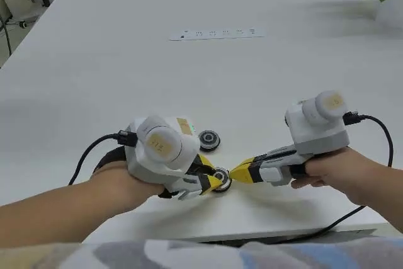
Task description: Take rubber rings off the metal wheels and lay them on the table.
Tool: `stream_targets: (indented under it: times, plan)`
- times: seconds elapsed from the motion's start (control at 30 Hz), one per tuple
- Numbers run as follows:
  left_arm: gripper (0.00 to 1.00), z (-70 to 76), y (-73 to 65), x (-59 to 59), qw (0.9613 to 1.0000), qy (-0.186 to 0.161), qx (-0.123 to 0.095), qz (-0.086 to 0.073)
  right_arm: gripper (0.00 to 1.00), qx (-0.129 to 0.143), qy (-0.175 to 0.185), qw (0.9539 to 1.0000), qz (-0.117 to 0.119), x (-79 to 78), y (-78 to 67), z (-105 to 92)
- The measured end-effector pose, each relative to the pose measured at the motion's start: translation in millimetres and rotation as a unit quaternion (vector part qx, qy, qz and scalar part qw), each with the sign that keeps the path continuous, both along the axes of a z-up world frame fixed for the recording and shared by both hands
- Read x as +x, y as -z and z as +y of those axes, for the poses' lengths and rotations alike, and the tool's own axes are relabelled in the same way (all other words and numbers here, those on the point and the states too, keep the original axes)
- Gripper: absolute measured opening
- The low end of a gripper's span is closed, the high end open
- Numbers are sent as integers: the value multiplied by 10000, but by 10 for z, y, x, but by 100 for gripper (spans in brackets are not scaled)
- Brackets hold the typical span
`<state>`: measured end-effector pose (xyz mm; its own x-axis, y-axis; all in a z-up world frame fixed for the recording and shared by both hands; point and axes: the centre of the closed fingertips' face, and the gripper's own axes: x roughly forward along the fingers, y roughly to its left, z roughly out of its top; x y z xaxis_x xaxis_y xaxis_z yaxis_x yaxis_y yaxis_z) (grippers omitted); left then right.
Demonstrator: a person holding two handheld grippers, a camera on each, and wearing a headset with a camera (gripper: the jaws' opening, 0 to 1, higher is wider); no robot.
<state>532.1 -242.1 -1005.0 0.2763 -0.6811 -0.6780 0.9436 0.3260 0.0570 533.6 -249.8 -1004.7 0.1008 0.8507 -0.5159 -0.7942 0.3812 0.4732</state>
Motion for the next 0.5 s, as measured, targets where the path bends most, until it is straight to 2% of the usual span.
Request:
stream_targets:
  times: [0.13,0.5]
  plan:
    - [12,-1,-1,0,10000,-13,0,6,0,-7,-27,10000,-10,-13,-15,8]
    - [11,0,0,-3,10000,-39,4,10,0,-157,-207,9994,-224,-10,-3,30]
